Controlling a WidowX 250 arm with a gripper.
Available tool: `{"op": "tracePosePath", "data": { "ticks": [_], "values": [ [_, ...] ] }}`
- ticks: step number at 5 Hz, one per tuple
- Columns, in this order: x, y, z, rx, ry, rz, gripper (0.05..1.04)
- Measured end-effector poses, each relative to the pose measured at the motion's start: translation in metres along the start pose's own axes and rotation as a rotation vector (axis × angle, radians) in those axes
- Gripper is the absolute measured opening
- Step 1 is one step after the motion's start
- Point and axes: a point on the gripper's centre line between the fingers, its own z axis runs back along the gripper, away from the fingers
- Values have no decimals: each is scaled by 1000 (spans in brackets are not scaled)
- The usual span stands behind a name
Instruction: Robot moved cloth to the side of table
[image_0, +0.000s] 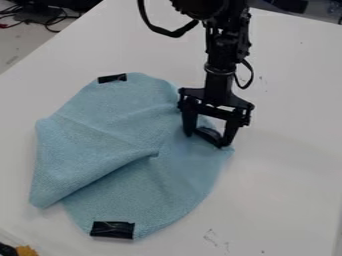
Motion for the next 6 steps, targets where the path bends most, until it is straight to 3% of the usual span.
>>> {"op": "tracePosePath", "data": {
  "ticks": [1,2,3,4,5,6],
  "values": [
    [3,1,-1,-2,-1,1,977],
    [6,2,-1,-3,-3,-2,744],
    [7,4,0,-6,-5,1,572],
    [5,7,-2,-5,-1,2,464],
    [-6,14,3,32,1,32,314],
    [-14,21,38,101,-54,80,167]
  ]
}}
